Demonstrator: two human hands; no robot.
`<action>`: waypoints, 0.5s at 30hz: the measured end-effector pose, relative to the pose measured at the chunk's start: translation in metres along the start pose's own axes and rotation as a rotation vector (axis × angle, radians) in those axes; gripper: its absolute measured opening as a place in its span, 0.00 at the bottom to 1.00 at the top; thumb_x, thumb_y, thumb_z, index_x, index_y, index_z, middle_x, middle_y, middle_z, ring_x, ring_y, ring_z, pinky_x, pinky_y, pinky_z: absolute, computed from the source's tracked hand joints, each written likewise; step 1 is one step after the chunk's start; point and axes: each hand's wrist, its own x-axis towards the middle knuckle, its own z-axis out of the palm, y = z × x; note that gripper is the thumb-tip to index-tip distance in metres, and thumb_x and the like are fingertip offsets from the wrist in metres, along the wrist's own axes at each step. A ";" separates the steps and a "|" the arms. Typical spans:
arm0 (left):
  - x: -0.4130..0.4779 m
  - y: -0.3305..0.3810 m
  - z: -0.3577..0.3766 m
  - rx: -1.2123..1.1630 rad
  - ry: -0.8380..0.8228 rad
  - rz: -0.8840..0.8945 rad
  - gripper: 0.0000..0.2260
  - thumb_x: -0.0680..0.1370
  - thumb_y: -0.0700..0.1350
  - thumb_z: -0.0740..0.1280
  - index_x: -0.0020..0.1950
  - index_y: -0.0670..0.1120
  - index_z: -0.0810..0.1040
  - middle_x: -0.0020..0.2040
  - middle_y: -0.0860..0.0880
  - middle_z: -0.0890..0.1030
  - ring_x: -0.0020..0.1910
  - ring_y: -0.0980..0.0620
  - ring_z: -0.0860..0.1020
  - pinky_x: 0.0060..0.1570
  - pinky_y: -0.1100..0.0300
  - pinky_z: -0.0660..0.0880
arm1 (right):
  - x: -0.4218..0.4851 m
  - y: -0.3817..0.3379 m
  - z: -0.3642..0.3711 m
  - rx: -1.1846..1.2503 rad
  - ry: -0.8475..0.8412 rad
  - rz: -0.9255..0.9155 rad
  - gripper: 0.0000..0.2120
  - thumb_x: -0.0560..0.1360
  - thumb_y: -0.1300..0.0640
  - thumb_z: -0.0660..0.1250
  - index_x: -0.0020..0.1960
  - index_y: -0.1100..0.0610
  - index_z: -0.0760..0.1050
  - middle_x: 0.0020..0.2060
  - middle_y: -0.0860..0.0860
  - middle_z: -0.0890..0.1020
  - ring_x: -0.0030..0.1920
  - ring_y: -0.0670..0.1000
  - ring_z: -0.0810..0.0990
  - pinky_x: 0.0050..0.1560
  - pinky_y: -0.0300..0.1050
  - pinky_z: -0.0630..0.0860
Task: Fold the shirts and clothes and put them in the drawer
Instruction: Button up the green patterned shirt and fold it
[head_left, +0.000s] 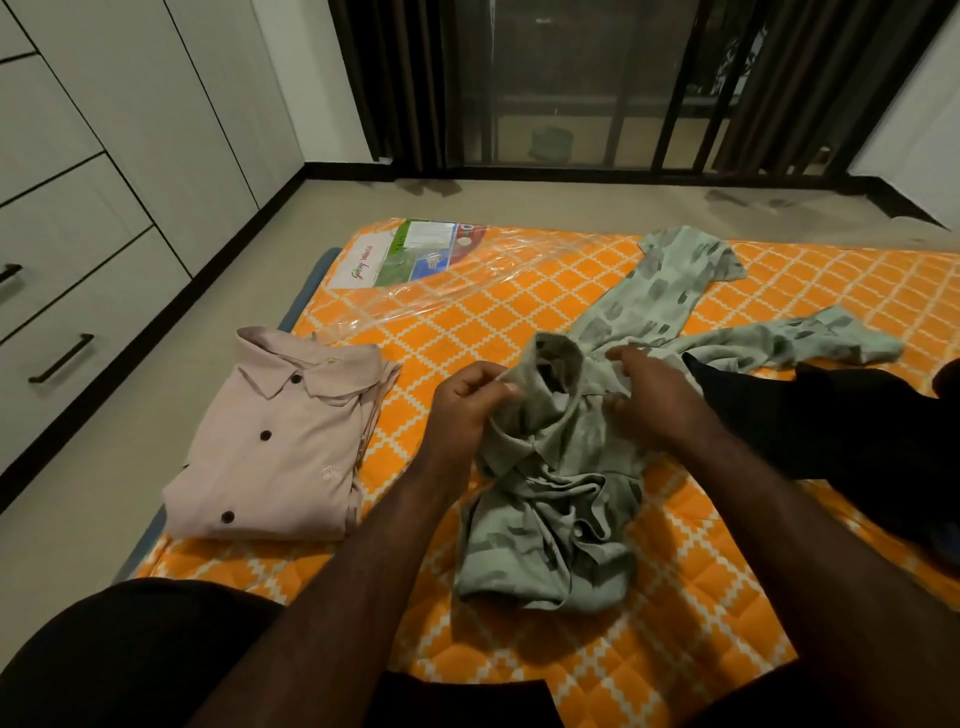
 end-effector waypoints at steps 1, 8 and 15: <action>-0.002 0.002 0.002 0.074 -0.123 0.007 0.03 0.74 0.39 0.71 0.46 0.40 0.82 0.47 0.43 0.83 0.47 0.45 0.82 0.46 0.54 0.80 | -0.001 0.001 0.002 -0.022 -0.076 -0.003 0.24 0.78 0.58 0.71 0.73 0.54 0.71 0.63 0.57 0.80 0.61 0.57 0.79 0.55 0.47 0.74; -0.009 -0.005 0.000 0.626 -0.428 -0.080 0.14 0.82 0.49 0.68 0.45 0.40 0.85 0.42 0.44 0.86 0.41 0.47 0.84 0.47 0.52 0.80 | 0.000 0.007 -0.012 -0.433 -0.441 -0.136 0.17 0.76 0.65 0.69 0.60 0.51 0.83 0.49 0.49 0.82 0.51 0.53 0.80 0.49 0.44 0.75; 0.006 -0.021 -0.011 1.100 -0.150 -0.129 0.09 0.74 0.54 0.76 0.43 0.51 0.82 0.41 0.56 0.80 0.42 0.57 0.78 0.39 0.59 0.73 | -0.004 0.006 -0.023 -0.590 -0.580 -0.066 0.26 0.76 0.72 0.61 0.68 0.51 0.80 0.63 0.52 0.81 0.60 0.54 0.80 0.45 0.42 0.74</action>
